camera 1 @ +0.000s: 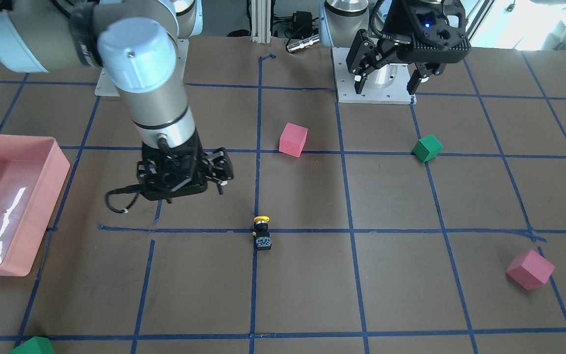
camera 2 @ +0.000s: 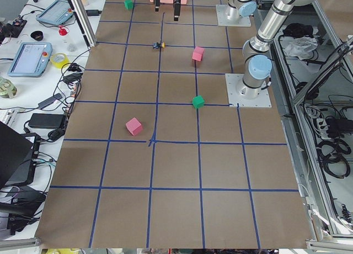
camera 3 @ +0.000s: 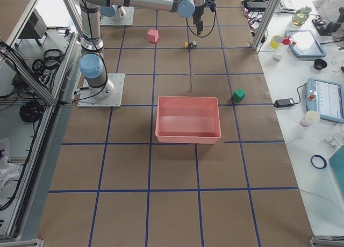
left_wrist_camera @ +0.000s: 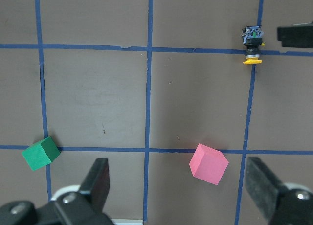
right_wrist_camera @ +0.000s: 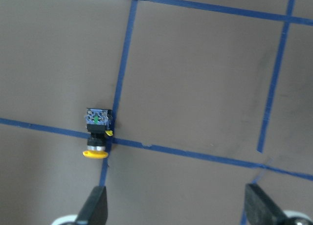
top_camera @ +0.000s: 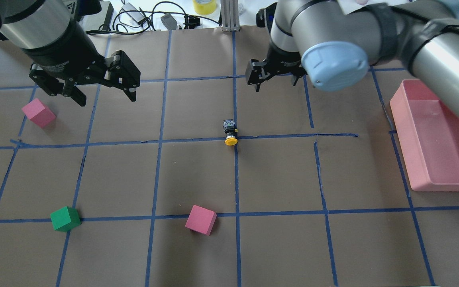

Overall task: Align button upright
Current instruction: 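Reach the left gripper down to the switch lying on the table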

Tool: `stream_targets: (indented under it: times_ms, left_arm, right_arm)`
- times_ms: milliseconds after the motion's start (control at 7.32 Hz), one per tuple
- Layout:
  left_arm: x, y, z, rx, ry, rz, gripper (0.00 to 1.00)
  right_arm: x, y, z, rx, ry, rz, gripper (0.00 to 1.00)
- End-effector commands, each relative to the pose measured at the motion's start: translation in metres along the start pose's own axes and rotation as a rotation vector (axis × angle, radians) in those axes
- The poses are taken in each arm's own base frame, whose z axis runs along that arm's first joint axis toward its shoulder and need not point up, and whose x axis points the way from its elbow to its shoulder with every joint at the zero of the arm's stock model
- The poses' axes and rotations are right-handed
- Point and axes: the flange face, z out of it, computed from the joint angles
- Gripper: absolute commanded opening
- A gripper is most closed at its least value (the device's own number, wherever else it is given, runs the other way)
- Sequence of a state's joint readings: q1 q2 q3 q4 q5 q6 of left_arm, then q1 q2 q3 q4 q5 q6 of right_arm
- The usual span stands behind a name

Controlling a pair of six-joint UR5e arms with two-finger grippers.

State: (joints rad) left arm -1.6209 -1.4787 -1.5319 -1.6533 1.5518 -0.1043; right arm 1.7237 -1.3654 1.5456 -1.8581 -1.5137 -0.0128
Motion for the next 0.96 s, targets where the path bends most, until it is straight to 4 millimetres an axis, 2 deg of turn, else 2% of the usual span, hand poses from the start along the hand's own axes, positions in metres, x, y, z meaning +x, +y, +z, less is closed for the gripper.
stream_targets:
  times_ms: [0, 137, 273, 410, 546, 820]
  left_arm:
    - [0.003, -0.003, 0.006, -0.01, 0.009, -0.047, 1.0]
    - [0.005, -0.004, 0.02, -0.013, 0.009, -0.081, 1.0]
    - [0.007, -0.008, 0.038, 0.031, 0.019, -0.086, 1.0]
    - [0.024, -0.007, 0.063, 0.096, 0.032, -0.092, 1.0]
    - [0.05, -0.001, 0.092, 0.158, 0.05, -0.107, 1.0]
    - [0.092, 0.017, 0.156, 0.264, 0.047, -0.128, 1.0]
  right_arm:
    - [0.04, 0.023, -0.06, 0.014, 0.015, -0.004, 1.0]
    - [0.04, 0.029, -0.078, 0.034, 0.017, -0.002, 1.0]
    - [0.041, 0.031, -0.077, 0.024, 0.019, 0.001, 1.0]
    - [0.041, 0.031, -0.078, 0.027, 0.021, 0.004, 1.0]
    - [0.041, 0.033, -0.075, 0.019, 0.023, 0.009, 1.0]
    - [0.043, 0.033, -0.073, 0.014, 0.043, 0.016, 1.0]
